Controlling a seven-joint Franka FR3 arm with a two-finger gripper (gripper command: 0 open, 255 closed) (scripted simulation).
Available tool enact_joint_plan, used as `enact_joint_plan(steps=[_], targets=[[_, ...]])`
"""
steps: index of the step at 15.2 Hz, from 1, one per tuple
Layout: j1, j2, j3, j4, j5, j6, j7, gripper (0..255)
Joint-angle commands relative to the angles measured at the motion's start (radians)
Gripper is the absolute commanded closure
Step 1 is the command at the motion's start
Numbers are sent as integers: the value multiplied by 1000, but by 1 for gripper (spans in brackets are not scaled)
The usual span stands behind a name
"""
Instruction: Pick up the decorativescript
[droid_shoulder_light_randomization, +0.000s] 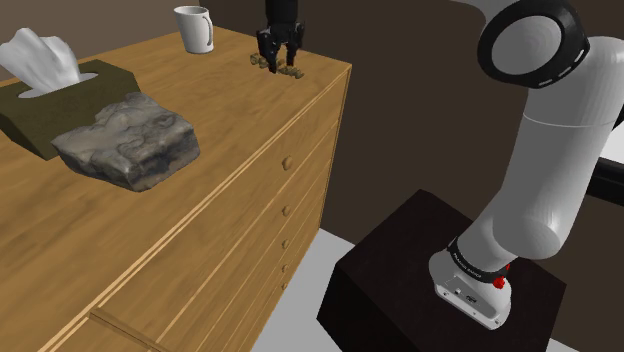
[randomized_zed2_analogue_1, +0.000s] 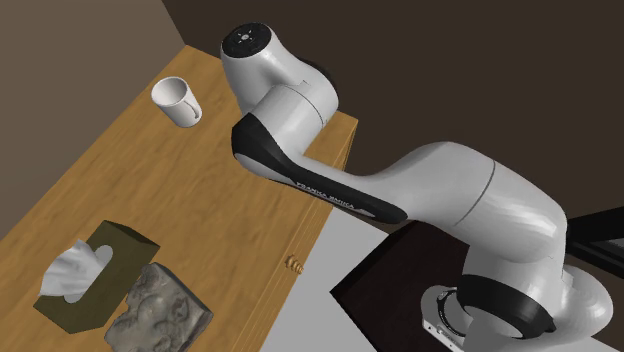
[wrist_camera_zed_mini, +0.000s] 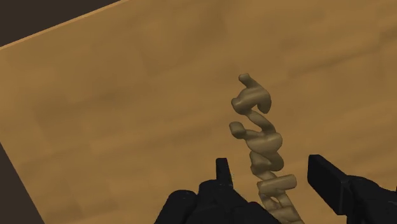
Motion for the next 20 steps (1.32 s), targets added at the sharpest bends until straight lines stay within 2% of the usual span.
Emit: enact_joint_plan(steps=[1,9,15,20], targets=[[0,0,0,-2,0,2,0,255],[0,0,0,-2,0,2,0,255],[10,39,0,141,-7,-102,-2,255],[25,96,-1,301,-17,-206,-4,255]])
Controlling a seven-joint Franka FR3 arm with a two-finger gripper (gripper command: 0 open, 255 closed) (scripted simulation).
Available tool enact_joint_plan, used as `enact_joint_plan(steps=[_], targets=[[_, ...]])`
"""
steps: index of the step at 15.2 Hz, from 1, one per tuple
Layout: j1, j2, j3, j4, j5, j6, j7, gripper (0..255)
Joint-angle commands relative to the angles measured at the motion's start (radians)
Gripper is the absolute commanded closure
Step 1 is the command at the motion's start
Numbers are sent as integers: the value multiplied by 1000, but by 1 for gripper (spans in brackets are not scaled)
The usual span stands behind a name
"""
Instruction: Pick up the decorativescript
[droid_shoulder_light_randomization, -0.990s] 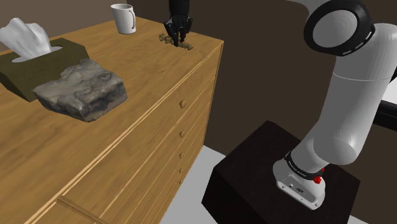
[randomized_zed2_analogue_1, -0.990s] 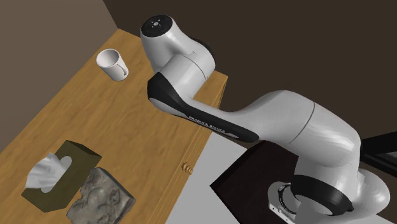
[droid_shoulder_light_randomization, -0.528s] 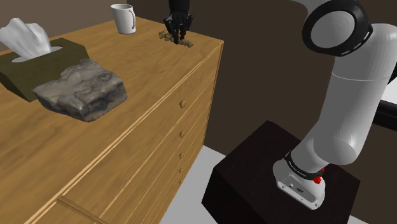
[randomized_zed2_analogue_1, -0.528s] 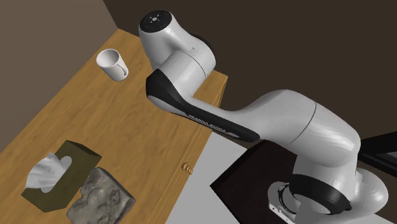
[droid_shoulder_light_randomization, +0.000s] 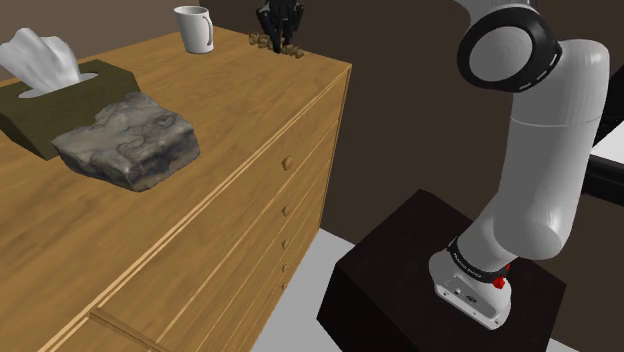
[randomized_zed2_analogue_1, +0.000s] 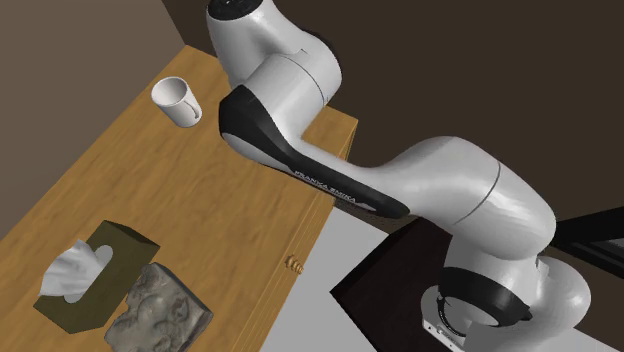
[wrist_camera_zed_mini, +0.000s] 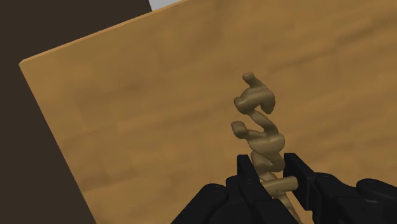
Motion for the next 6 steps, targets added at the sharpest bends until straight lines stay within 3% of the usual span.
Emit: enact_joint_plan(steps=[1,4,6], targets=[[8,26,-1,73,-5,-47,-1,255],[26,96,-4,234,-17,-139,-4,255],[28,100,-4,244,-18,-144,-4,255]])
